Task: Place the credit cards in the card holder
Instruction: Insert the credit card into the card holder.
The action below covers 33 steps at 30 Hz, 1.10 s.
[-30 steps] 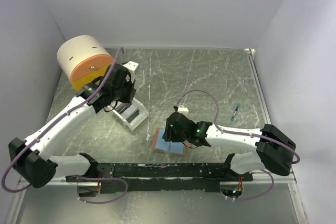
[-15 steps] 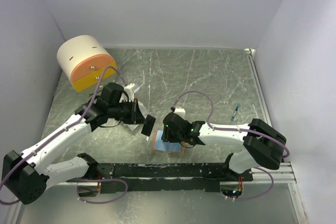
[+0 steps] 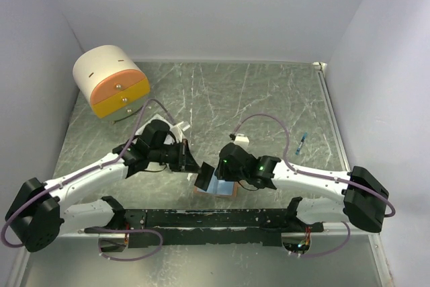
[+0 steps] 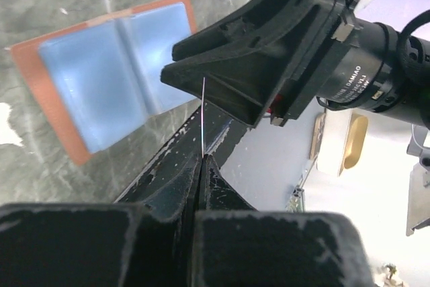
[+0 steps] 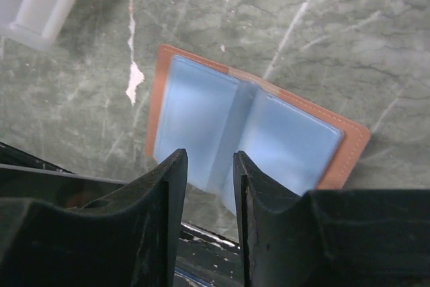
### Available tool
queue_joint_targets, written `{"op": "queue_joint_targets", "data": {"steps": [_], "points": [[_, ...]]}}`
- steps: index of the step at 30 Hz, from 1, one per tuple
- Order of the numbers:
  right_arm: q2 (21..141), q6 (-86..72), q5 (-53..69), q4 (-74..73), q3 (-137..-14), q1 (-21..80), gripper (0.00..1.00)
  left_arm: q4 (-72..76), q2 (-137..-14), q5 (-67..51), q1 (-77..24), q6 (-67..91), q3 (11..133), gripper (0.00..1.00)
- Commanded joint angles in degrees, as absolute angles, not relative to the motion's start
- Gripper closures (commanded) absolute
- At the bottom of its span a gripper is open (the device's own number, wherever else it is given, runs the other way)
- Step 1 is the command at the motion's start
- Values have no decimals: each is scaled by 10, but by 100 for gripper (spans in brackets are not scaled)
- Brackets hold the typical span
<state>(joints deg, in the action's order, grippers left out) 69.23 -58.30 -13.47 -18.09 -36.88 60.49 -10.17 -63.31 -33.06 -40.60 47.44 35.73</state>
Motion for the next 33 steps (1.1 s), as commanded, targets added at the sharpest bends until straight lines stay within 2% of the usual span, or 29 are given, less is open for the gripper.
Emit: {"op": "queue_joint_targets", "data": {"steps": [1,6,16,33], "points": [[677,-602,-160,-222,-345,609,67,-41,-673,-315,-443,504,360,93],[678,-605,-185,-244,-337,608,72,-26,-713,-275,-467,509,359,93],[694,-609,-197,-236,-316,607,74,-20,-763,-216,-480,505,361,93],[670,-616,-197,-229,-293,607,75,93,-831,-220,-482,537,328,93]]}}
